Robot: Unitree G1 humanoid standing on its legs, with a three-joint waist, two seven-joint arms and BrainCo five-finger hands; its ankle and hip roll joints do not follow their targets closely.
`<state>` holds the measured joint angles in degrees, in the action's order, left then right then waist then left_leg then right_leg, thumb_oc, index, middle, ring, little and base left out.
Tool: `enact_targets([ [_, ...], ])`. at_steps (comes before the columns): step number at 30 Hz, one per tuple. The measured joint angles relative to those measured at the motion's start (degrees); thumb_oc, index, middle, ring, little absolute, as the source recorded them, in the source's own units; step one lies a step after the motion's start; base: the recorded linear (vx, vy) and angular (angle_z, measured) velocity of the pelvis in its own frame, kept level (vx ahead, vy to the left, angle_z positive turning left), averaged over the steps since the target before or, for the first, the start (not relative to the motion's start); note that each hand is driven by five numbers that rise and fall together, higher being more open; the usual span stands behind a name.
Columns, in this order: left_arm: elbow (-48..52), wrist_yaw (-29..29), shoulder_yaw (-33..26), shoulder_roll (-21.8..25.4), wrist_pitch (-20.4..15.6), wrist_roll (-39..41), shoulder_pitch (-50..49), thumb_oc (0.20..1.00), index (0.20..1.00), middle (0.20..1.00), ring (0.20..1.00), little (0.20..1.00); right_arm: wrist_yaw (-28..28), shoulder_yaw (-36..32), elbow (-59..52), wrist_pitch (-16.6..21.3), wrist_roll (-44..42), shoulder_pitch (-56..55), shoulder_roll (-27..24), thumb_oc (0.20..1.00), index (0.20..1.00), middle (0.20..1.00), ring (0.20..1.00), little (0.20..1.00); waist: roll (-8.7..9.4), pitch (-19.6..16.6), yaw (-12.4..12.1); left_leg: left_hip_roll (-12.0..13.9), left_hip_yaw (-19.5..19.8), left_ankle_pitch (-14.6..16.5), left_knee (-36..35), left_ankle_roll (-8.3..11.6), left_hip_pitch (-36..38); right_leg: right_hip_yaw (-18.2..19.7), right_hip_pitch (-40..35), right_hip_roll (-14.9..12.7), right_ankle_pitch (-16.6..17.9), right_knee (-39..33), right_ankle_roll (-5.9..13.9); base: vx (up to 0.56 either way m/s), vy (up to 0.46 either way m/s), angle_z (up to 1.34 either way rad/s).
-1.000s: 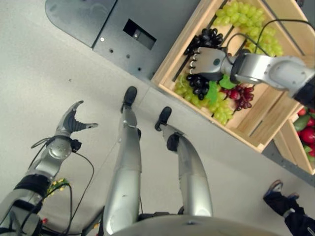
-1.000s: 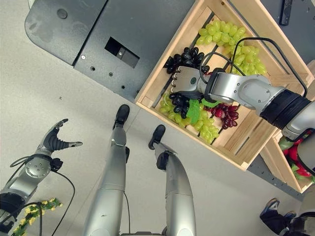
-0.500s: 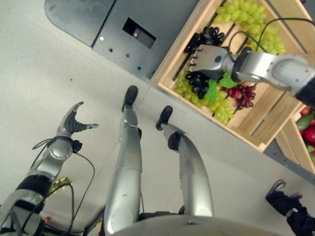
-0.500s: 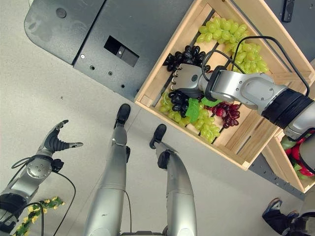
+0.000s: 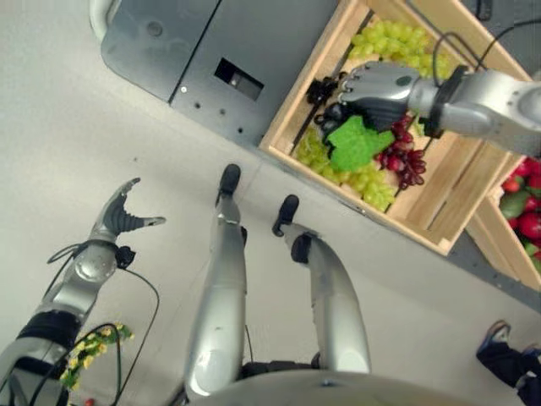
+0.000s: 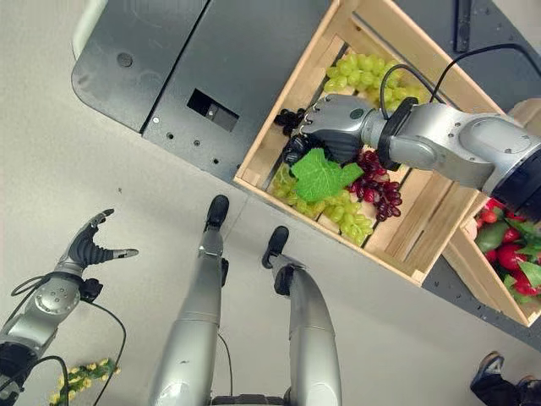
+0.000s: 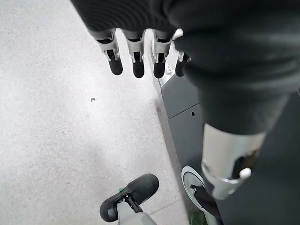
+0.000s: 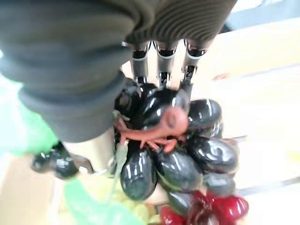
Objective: Pick up the fruits from the basket on one side to the basket on the other side
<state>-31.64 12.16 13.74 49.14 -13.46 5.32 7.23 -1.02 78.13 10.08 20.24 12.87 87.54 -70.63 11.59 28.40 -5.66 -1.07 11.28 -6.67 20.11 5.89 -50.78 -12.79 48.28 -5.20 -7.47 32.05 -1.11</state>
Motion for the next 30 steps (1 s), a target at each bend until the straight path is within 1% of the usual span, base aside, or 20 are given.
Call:
enact_targets([
  [1,0.0,-0.4,0.0,-1.2,-0.4,0.0,-0.6,1.000,1.000,1.000,1.000,1.000,-0.1,-4.1,-0.1,0.5,-3.1,-4.1,-0.4,0.200,0.200,0.200,0.200,0.200,-0.16,0.1,0.1,0.0,-0.2,0.0,-0.1,-0.06,0.5,0.1,-0.4,-0.1,0.1,0.0,0.09,0.00,0.013,-0.03],
  [2,0.0,-0.6,0.0,-1.6,-0.4,0.0,-0.9,1.000,1.000,1.000,1.000,1.000,-0.1,-4.9,-0.1,0.7,-3.9,-5.1,-0.4,0.200,0.200,0.200,0.200,0.200,-0.25,0.2,0.1,0.0,-0.3,-0.1,-0.1,-0.09,0.7,0.2,-0.5,-0.1,0.1,0.0,0.11,-0.01,0.017,-0.04],
  [3,0.0,-0.9,0.0,-2.6,-0.5,0.0,-1.1,1.000,1.000,1.000,1.000,1.000,-0.1,-8.6,-0.3,1.0,-5.7,-8.8,-0.5,0.200,0.200,0.200,0.200,0.200,-0.44,0.3,0.1,0.1,-0.4,-0.1,-0.1,-0.10,1.0,0.3,-0.8,0.0,0.1,-0.1,0.10,0.00,0.000,0.00],
  [4,0.0,-0.9,0.0,-2.6,-0.5,0.0,-1.1,1.000,1.000,1.000,1.000,1.000,-0.1,-8.6,-0.3,1.0,-5.7,-8.8,-0.5,0.200,0.200,0.200,0.200,0.200,-0.44,0.3,0.1,0.1,-0.4,-0.1,-0.1,-0.10,1.0,0.3,-0.8,0.0,0.1,-0.1,0.10,-0.01,0.011,-0.04],
  [5,0.0,-1.1,0.4,-3.8,-0.6,0.0,-1.5,1.000,1.000,1.000,1.000,1.000,-0.2,-10.5,-0.4,1.1,-8.8,-11.6,-0.4,0.200,0.200,0.200,0.200,0.200,-0.72,0.5,0.1,0.1,-0.6,-0.1,-0.3,-0.11,1.5,0.5,-1.2,0.0,0.2,-0.3,0.11,-0.01,0.007,-0.05],
  [6,0.0,-1.1,0.6,-3.9,-0.6,0.0,-1.6,1.000,1.000,1.000,1.000,1.000,-0.2,-10.6,-0.5,1.1,-9.3,-12.0,-0.4,0.200,0.200,0.200,0.200,0.200,-0.72,0.5,0.1,0.2,-0.7,-0.1,-0.4,-0.12,1.6,0.5,-1.2,0.0,0.3,-0.3,0.10,-0.01,0.006,-0.06],
  [7,0.1,-1.2,0.7,-4.0,-0.6,0.1,-1.7,1.000,1.000,1.000,1.000,1.000,-0.1,-12.6,-0.5,1.2,-10.0,-13.9,-0.4,0.200,0.200,0.200,0.200,0.200,-0.72,0.5,0.1,0.1,-0.9,-0.1,-0.5,-0.18,1.8,0.6,-1.3,0.1,0.3,-0.4,0.05,0.00,0.000,0.00],
  [8,0.6,-1.4,0.8,-4.4,-0.9,0.1,-1.8,1.000,1.000,1.000,1.000,1.000,-0.1,-20.4,-0.5,1.4,-12.9,-20.7,0.3,0.200,0.200,0.200,0.200,0.200,-0.96,0.6,-0.1,0.1,-0.9,-0.1,-0.9,-0.25,2.7,0.6,-2.4,0.1,0.3,-0.9,0.06,0.00,0.000,0.00],
  [9,0.6,-1.5,0.9,-4.7,-1.0,0.1,-2.0,1.000,1.000,1.000,1.000,1.000,-0.1,-21.1,-0.6,1.5,-14.4,-21.7,0.3,0.200,0.200,0.200,0.200,0.200,-1.10,0.7,-0.1,0.0,-1.0,0.0,-1.0,-0.39,3.3,0.6,-3.0,0.1,0.3,-1.2,0.10,0.00,0.000,0.00],
  [11,0.6,-1.6,0.6,-5.6,-1.0,0.5,-2.0,1.000,1.000,1.000,1.000,1.000,0.8,-27.1,-1.0,1.5,-17.3,-26.3,0.8,0.200,0.200,0.200,0.200,0.200,-1.40,0.9,-0.1,0.2,-1.5,0.0,-1.7,-0.55,5.1,0.9,-4.7,0.1,0.5,-2.0,0.29,0.01,0.015,-0.05],
  [12,0.6,-2.1,0.8,-5.7,-1.0,0.5,-2.1,1.000,1.000,1.000,1.000,1.000,1.3,-30.8,-0.9,1.5,-21.1,-29.1,1.5,0.200,0.200,0.200,0.200,0.200,-1.74,1.2,0.0,0.1,-1.6,0.1,-1.9,-0.77,6.4,0.8,-6.4,0.2,0.6,-2.7,0.44,0.00,0.000,0.00],
  [13,0.6,-2.2,0.7,-5.7,-1.1,0.5,-2.2,1.000,1.000,1.000,1.000,1.000,1.6,-31.8,-0.9,1.5,-22.8,-30.2,1.6,0.200,0.200,0.200,0.200,0.200,-1.77,1.2,0.0,0.1,-1.7,0.2,-2.0,-0.89,7.3,0.9,-7.3,0.2,0.7,-3.0,0.49,0.00,0.000,0.00],
  [14,0.9,-2.6,0.7,-5.5,-1.2,0.5,-2.4,1.000,1.000,1.000,1.000,1.000,2.4,-35.4,-1.0,1.6,-26.0,-33.8,2.2,0.200,0.200,0.200,0.200,0.200,-1.83,1.2,-0.2,0.1,-1.8,0.3,-2.4,-0.99,8.9,1.0,-9.0,0.2,0.7,-3.6,0.55,0.00,0.000,0.00],
  [19,1.1,-3.7,-0.2,-5.4,-1.7,1.3,-2.9,1.000,1.000,1.000,1.000,1.000,4.2,-45.8,-0.6,1.5,-35.5,-43.6,4.7,0.200,0.200,0.200,0.200,0.200,-2.12,1.4,-0.1,0.1,-2.2,0.8,-3.6,-1.60,13.5,1.2,-13.7,0.0,0.7,-5.4,1.17,0.02,0.006,0.00],
  [20,1.1,-4.2,-0.7,-5.5,-1.8,1.3,-3.3,1.000,1.000,1.000,1.000,1.000,4.9,-48.3,-0.4,1.4,-37.8,-47.2,5.3,0.200,0.200,0.200,0.200,0.200,-2.42,1.6,-0.3,0.1,-2.3,1.1,-4.1,-1.81,15.7,1.2,-16.2,0.0,0.7,-6.3,1.49,0.05,0.007,0.01],
  [21,1.2,-4.3,-1.2,-5.4,-1.9,1.4,-3.8,1.000,1.000,1.000,1.000,1.000,5.1,-48.5,-0.4,1.3,-38.6,-47.9,5.2,0.200,0.200,0.200,0.200,0.200,-2.41,1.6,-0.3,0.0,-2.5,1.1,-4.5,-1.82,16.6,1.3,-16.9,-0.1,0.6,-6.5,1.63,0.07,0.011,0.00],
  [22,1.1,-4.4,-1.7,-5.4,-2.0,2.3,-4.4,1.000,1.000,1.000,1.000,1.000,5.7,-51.1,-0.5,1.3,-40.0,-50.3,5.9,0.200,0.200,0.200,0.200,0.200,-2.63,1.7,-0.2,-0.1,-2.6,1.1,-5.3,-1.90,18.5,1.4,-18.7,-0.3,0.6,-7.1,1.83,0.05,0.011,-0.01],
  [24,1.0,-4.4,-1.9,-5.4,-2.1,2.3,-4.7,1.000,1.000,1.000,1.000,1.000,5.9,-51.9,-0.5,1.2,-40.9,-51.0,6.2,0.200,0.200,0.200,0.200,0.200,-2.65,1.8,-0.2,-0.2,-2.8,1.1,-5.5,-1.96,19.3,1.5,-19.5,-0.3,0.6,-7.3,1.90,0.04,0.007,0.00],
  [25,1.0,-5.0,-2.0,-5.4,-2.1,2.3,-4.9,1.000,1.000,1.000,1.000,1.000,6.2,-55.0,-0.4,1.1,-42.6,-53.0,7.0,0.200,0.200,0.200,0.200,0.200,-2.82,1.9,-0.2,-0.3,-2.9,1.4,-5.6,-2.36,20.6,1.4,-20.9,-0.5,0.4,-7.5,2.09,0.00,0.000,0.00],
  [30,0.5,-5.5,-2.6,-5.8,-2.1,2.3,-4.9,1.000,1.000,1.000,1.000,1.000,6.6,-55.8,-0.5,0.9,-43.9,-53.9,6.2,0.200,0.200,0.200,0.200,0.200,-2.92,1.9,-0.1,-0.4,-3.0,1.4,-6.2,-2.44,22.4,1.4,-22.7,-0.6,0.3,-8.1,2.27,0.00,0.000,0.00],
])
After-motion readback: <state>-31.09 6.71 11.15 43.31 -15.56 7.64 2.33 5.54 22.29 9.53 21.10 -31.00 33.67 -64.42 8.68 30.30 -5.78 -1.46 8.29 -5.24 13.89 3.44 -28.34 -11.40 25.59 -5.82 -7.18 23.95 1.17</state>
